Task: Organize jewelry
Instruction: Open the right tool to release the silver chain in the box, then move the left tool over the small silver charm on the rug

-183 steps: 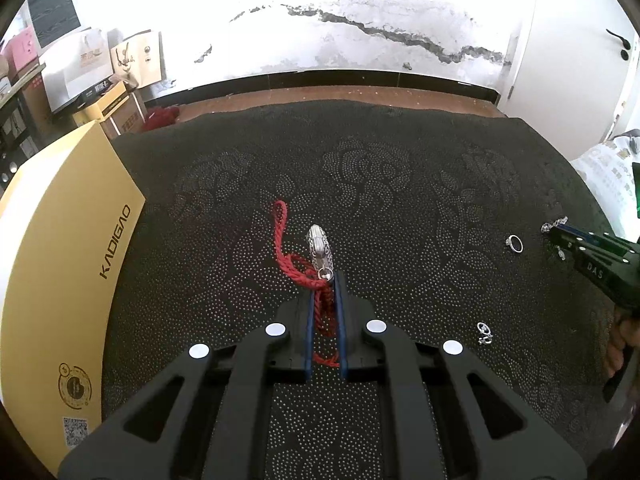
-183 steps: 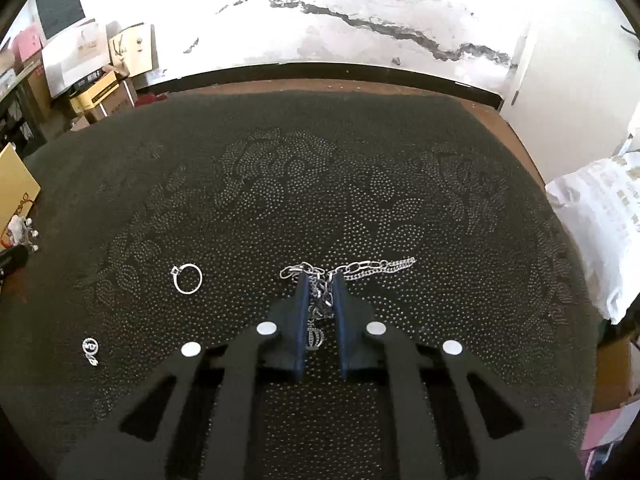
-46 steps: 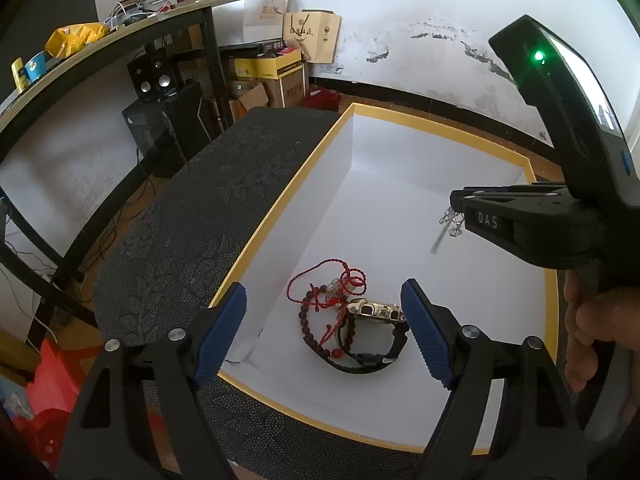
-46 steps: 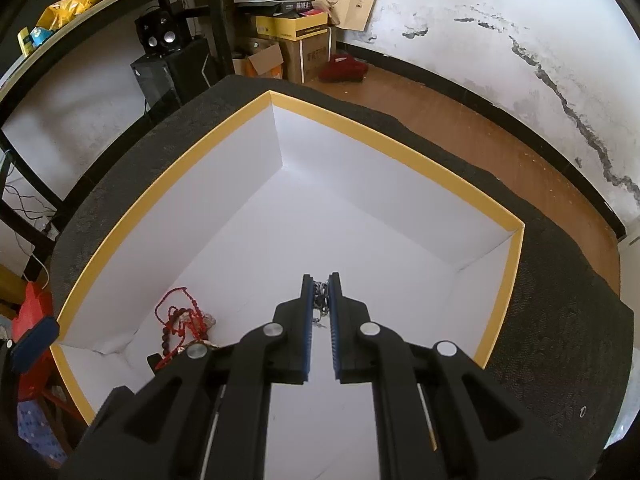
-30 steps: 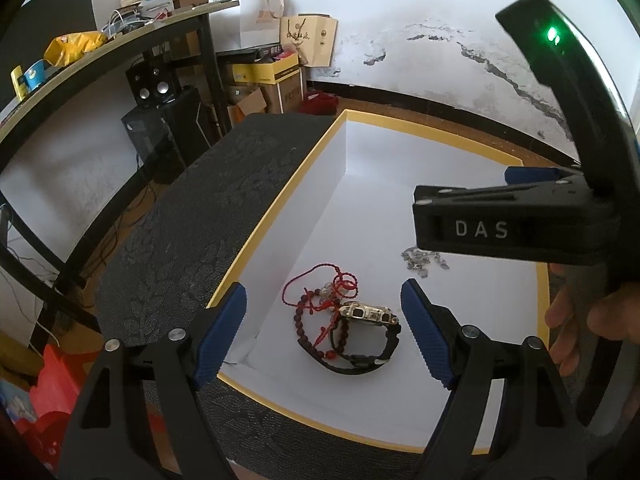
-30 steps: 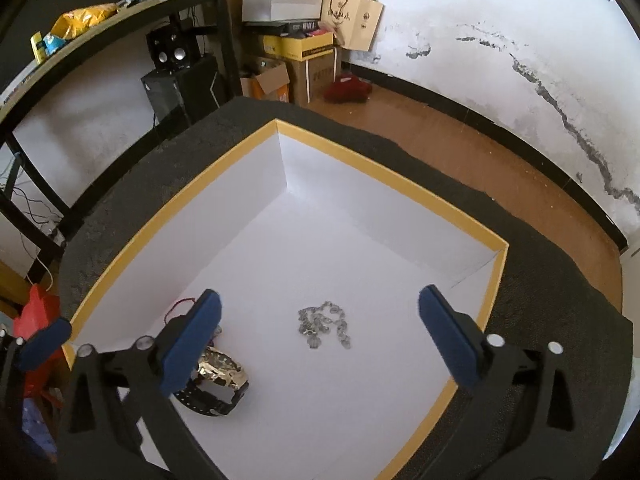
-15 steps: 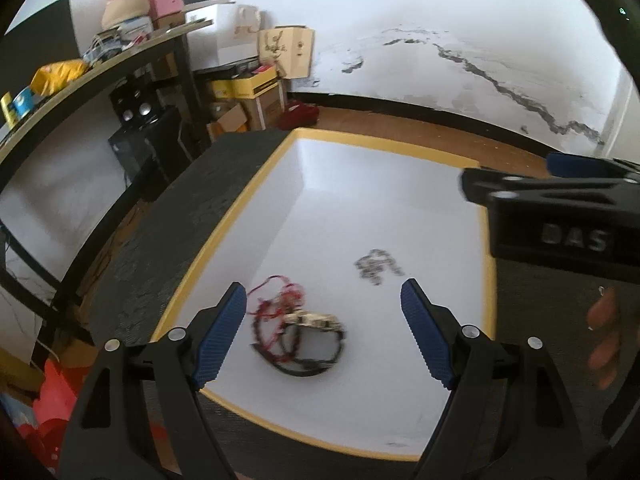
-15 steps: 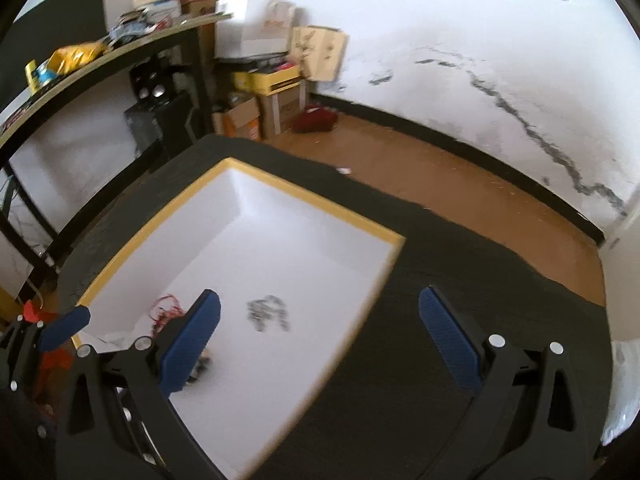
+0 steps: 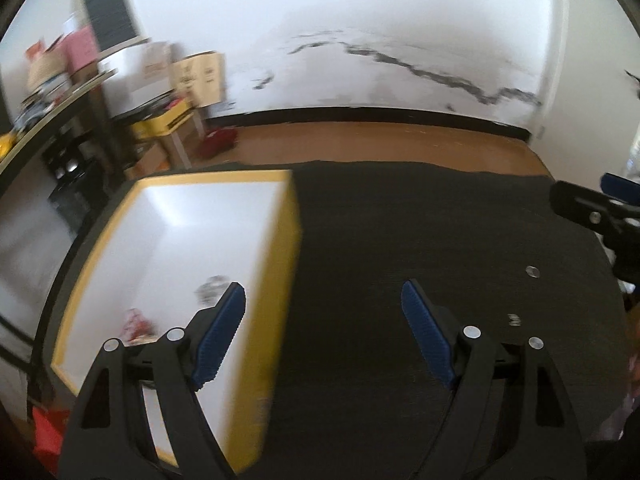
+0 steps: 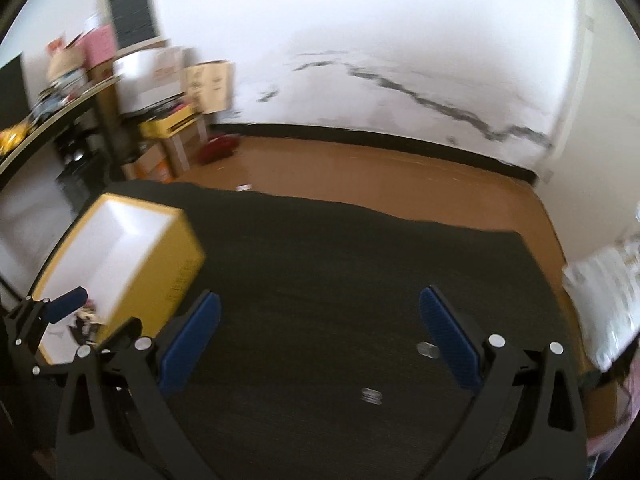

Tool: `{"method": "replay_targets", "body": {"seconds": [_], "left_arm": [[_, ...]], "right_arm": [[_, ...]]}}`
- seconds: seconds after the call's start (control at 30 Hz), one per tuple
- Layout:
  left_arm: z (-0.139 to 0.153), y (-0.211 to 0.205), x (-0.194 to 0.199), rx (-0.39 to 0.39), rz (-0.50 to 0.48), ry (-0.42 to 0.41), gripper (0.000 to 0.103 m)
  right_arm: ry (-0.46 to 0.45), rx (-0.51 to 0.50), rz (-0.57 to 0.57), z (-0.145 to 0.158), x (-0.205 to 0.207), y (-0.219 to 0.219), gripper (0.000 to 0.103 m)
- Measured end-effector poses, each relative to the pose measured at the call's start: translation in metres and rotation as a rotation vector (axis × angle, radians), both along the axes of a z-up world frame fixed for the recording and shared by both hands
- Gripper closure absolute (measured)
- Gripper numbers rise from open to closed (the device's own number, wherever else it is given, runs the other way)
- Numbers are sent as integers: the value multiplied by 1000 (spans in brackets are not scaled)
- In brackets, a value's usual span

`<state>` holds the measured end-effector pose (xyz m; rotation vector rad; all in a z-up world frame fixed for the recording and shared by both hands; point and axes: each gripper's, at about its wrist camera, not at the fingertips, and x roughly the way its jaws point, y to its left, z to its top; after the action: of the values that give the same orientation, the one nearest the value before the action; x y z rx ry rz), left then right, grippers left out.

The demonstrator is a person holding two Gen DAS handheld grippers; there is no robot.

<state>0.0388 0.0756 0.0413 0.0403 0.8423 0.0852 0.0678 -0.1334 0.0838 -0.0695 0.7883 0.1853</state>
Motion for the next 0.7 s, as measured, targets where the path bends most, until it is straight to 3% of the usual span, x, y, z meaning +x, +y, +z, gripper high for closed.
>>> {"method": "replay_targets", "body": {"seconds": [0.17,0.27,0.47,0.7], "left_arm": [[-15,-56,13,-13,-70,16,24],[-26,-90,17,-12,-115,27,24],[-48,-138,19,-3,-175,45,24],[-68,-153,29,-2,-186,75,24]], "right_arm": [[14,19,-139,-22,-17,-95,7],[38,21,-182,-42,-24,-126,7],[77,15,-224,-79,-31,-164,7],[96,32,-210,-92,-20,-168,7]]}}
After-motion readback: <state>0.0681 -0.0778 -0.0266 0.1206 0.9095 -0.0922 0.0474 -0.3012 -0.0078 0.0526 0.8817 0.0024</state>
